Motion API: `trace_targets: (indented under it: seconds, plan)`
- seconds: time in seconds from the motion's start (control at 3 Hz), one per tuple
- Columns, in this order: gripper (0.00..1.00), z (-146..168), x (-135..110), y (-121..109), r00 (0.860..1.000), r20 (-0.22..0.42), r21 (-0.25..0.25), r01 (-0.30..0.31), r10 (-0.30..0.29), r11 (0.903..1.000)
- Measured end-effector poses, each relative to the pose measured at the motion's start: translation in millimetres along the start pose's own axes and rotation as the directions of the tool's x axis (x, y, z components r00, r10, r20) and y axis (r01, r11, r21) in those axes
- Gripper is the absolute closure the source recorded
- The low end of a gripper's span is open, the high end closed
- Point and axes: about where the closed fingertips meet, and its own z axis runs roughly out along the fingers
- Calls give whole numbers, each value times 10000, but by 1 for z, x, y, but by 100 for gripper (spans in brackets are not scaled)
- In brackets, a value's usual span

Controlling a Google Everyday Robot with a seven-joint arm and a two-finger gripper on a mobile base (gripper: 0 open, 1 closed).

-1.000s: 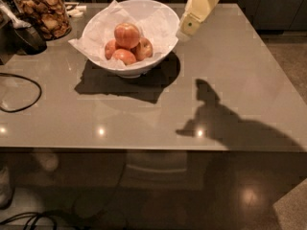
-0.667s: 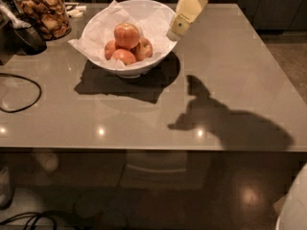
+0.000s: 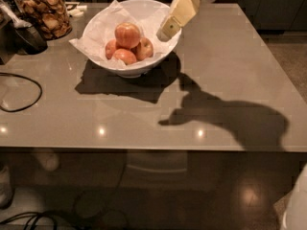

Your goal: Pick apple from white bowl

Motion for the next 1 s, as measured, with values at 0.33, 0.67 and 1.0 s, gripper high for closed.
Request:
trace_targets:
  seconds: [0.33,0.67,1.0]
  plan:
    - [0,20,-14,2,9970,779,-752,55,4,9972]
    - [0,21,-15,2,9965,839,-803,43,24,9968]
    - [0,27,-14,1,9942,1072,-827,165,-76,9964]
